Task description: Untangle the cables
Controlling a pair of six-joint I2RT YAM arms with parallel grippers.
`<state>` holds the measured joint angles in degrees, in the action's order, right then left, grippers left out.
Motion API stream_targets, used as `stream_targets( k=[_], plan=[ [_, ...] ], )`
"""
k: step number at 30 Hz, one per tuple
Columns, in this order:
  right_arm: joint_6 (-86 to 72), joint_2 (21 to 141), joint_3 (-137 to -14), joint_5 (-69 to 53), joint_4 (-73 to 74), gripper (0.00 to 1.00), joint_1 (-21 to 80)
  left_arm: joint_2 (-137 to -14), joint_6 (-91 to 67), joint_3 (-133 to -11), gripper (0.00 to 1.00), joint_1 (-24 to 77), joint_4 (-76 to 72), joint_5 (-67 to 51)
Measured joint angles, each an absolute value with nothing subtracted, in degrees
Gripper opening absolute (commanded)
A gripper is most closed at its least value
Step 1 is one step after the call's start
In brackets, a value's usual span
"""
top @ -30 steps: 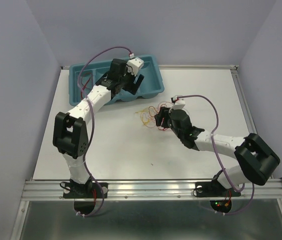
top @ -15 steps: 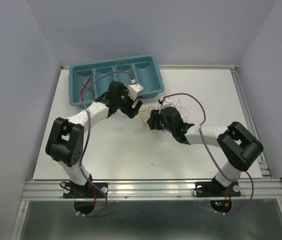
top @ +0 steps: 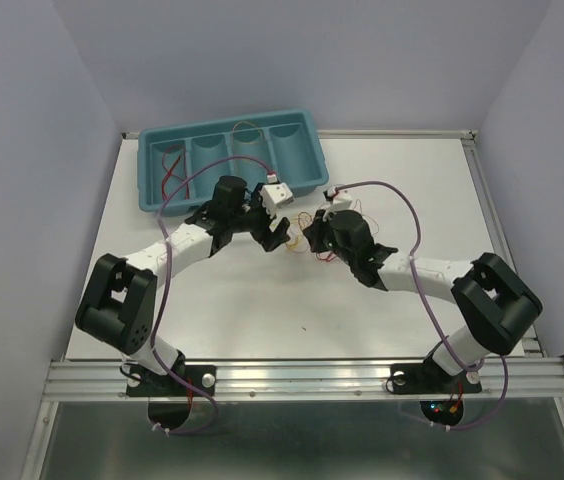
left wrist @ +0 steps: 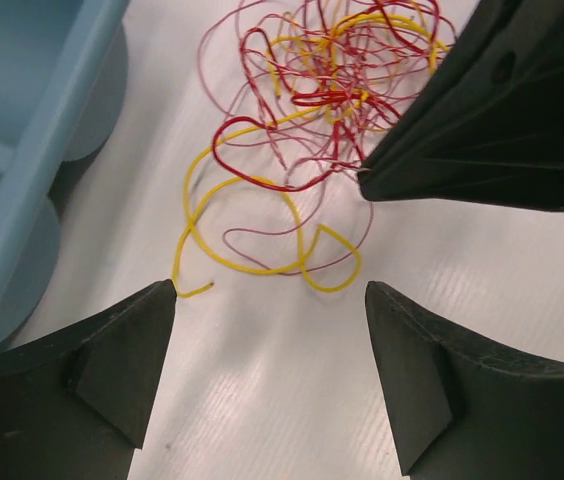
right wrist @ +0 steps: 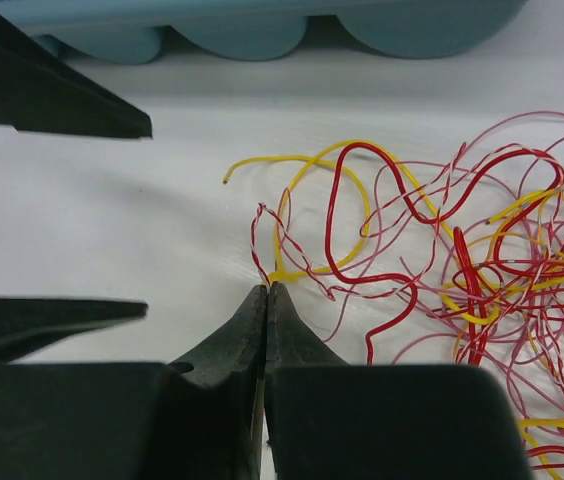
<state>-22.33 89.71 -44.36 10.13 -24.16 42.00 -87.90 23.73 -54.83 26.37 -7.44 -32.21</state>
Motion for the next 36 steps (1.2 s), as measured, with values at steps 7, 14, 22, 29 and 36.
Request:
stream_targets(
  k=[7, 14, 22, 29, 36],
  plan=[
    [-24.1, 87.4, -42.9, 13.7, -24.8, 0.01, 42.0, -88.2, 24.2, -53.0, 0.88, 30.0, -9.4, -33.0],
    [-25.9, 87.2, -42.2, 16.7, -24.7, 0.01, 42.0, -91.1, 24.8, -53.0, 0.84, 32.4, -10.9, -31.8],
    [-28.2, 85.0, -40.5, 19.8, -24.8, 0.01, 42.0, -96.1, 24.1, -54.4, 0.7, 33.4, -8.7, -27.3],
    [-28.8, 84.4, -40.3, 21.0, -24.8, 0.01, 42.0, -97.2, 22.9, -56.1, 0.26, 33.7, -8.1, -24.7],
    [-30.9, 84.1, -40.3, 24.2, -24.4, 0.01, 41.9, -97.1, 23.2, -56.1, 0.0, 33.8, -7.1, -24.8]
  ],
)
